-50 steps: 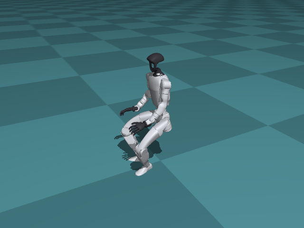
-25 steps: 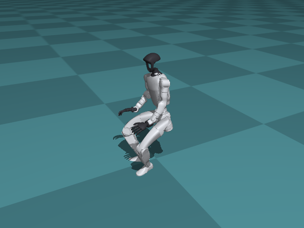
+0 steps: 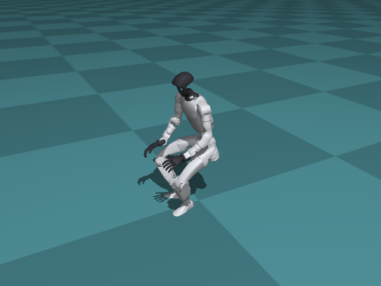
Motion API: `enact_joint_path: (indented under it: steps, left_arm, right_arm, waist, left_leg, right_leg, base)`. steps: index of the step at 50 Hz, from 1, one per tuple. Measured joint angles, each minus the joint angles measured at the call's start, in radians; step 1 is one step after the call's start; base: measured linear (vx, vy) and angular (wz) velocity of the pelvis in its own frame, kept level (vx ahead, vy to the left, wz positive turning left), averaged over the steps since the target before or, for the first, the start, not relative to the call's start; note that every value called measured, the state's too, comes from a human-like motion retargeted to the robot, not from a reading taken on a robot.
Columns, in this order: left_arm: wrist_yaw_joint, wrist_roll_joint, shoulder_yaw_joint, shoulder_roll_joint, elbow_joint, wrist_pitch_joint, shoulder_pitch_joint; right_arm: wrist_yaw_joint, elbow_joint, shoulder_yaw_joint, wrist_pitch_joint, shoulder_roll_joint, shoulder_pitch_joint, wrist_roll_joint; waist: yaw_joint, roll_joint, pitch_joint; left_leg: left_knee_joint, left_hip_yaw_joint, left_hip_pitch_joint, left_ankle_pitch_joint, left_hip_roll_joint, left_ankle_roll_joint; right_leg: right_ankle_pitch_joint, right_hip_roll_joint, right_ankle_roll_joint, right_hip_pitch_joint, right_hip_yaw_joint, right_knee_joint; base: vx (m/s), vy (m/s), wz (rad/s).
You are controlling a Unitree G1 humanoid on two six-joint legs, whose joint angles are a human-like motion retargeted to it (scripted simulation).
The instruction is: Upper body actions
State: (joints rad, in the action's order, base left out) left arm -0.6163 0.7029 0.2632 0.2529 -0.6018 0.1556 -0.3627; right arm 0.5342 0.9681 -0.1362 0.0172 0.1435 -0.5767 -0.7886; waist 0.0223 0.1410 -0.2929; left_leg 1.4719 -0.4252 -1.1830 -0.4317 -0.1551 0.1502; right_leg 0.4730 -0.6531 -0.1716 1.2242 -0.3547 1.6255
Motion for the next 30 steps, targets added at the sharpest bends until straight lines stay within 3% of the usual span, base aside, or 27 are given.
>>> enact_joint_path:
  steps: [8, 13, 30]
  left_arm:
    - [0.015, 0.018, 0.023, 0.084, 0.193, -0.077, -0.045]
    - [0.062, -0.022, 0.048, 0.138, 0.29, -0.09, -0.095]
    - [0.084, -0.08, 0.078, 0.248, 0.633, -0.13, -0.118]
  right_arm:
    - [-0.022, 0.33, -0.035, -0.089, -0.031, -0.228, -0.067]
    - [0.0, 0.452, -0.031, -0.083, -0.034, -0.305, -0.009]
    - [0.035, 0.647, -0.06, -0.086, 0.001, -0.342, 0.097]
  waist:
    - [0.02, 0.012, -0.115]
    - [0.042, 0.006, -0.188]
    - [0.066, -0.049, -0.227]
  left_leg:
    - [-0.003, 0.001, -0.053, 0.005, 0.015, 0.007]
    - [-0.013, 0.001, -0.093, 0.01, 0.037, 0.009]
    - [-0.08, 0.005, -0.337, 0.061, 0.124, 0.014]
  right_leg:
    - [-0.02, -0.021, 0.011, 0.048, -0.007, 0.005]
    - [-0.023, -0.037, 0.019, 0.087, -0.006, 0.008]
    - [-0.054, -0.085, 0.039, 0.319, -0.008, -0.015]
  base:
    - [-0.08, -0.1, 0.1]
    - [-0.11, -0.12, 0.22]
    - [-0.05, -0.11, 0.28]
